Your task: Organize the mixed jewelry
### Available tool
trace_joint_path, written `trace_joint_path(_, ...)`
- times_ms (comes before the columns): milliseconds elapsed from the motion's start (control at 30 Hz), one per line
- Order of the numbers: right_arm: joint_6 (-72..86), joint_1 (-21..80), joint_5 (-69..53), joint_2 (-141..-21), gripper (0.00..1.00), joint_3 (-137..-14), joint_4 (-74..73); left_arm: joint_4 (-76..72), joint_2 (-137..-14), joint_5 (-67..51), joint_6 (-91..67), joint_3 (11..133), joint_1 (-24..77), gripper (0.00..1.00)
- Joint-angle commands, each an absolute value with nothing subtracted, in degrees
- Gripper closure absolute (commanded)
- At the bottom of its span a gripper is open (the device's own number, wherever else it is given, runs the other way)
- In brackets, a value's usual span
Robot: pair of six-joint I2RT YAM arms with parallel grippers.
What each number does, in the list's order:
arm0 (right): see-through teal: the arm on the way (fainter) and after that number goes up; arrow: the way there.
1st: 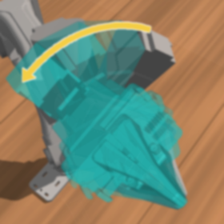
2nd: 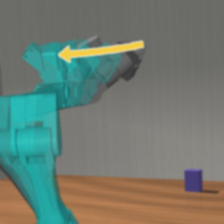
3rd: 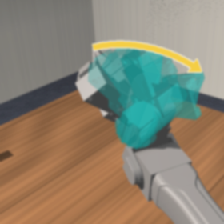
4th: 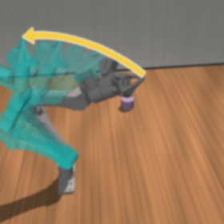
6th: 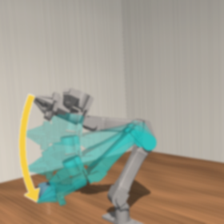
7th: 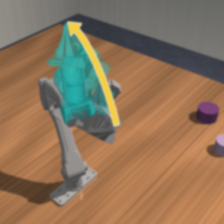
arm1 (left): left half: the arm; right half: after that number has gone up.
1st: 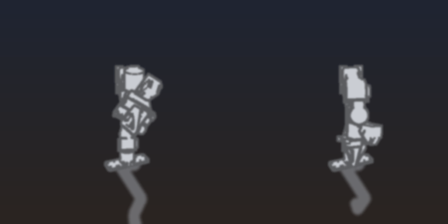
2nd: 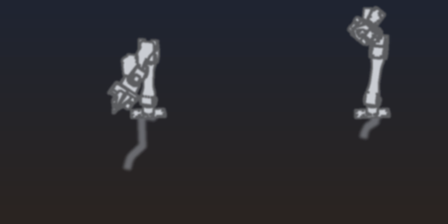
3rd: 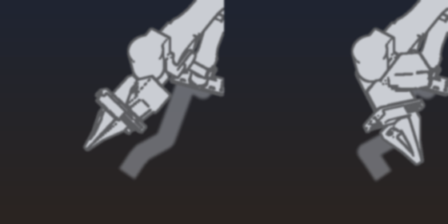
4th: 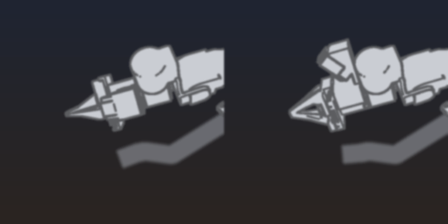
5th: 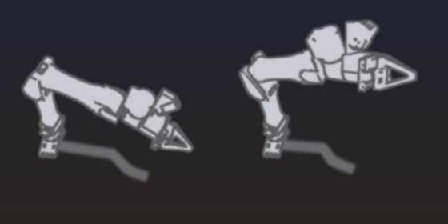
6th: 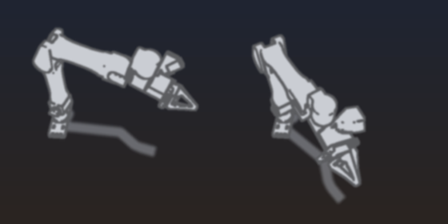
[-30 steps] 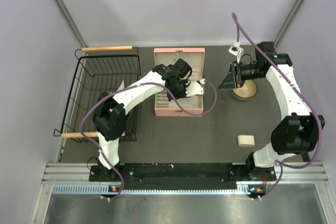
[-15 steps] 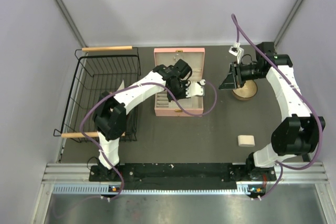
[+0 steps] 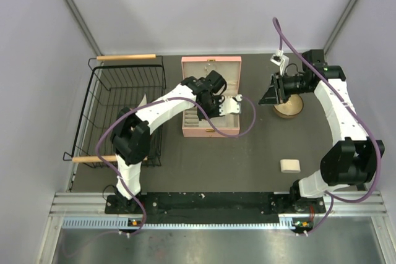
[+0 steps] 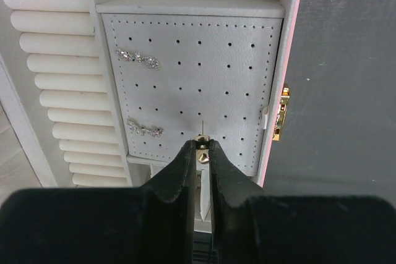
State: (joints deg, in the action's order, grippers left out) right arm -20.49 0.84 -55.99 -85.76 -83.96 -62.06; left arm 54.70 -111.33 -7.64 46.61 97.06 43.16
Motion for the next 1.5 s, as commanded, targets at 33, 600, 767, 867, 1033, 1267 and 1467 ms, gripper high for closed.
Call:
trace_joint_path(33, -20.3, 0.2, -56.2, -83.3, 0.77, -83.7, -60.5, 54.8, -112.3, -8.4, 47.3, 97.7, 43.2, 1.00)
trace_joint_path(600, -20.6, 0.3, -55.3, -82.5, 0.78, -82.8, -60.0, 53.8, -112.7, -7.6, 47.2, 98.1, 43.2, 1.00)
trace_joint_path(767, -20.6, 0.3, -55.4, -82.6, 0.78, -82.6, -60.0, 53.7, -112.1, -7.6, 47.0, 98.4, 43.2, 1.00)
trace_joint_path(867, -20.6, 0.3, -55.3, -82.6, 0.78, -82.5, -60.0, 53.7, -111.6, -7.6, 46.9, 98.9, 43.2, 1.00)
trace_joint_path(1033, -20.6, 0.3, -55.5, -82.7, 0.78, -82.4, -59.9, 53.7, -111.4, -7.5, 47.0, 99.5, 43.2, 1.00)
trace_joint_path(1267, -20.6, 0.3, -55.4, -82.3, 0.78, -82.3, -59.9, 53.7, -112.1, -7.3, 47.1, 99.2, 43.2, 1.00)
trace_joint_path(1467, -20.7, 0.2, -55.3, -82.2, 0.78, -82.3, -59.9, 53.7, -112.6, -7.2, 47.4, 99.1, 43.2, 1.00)
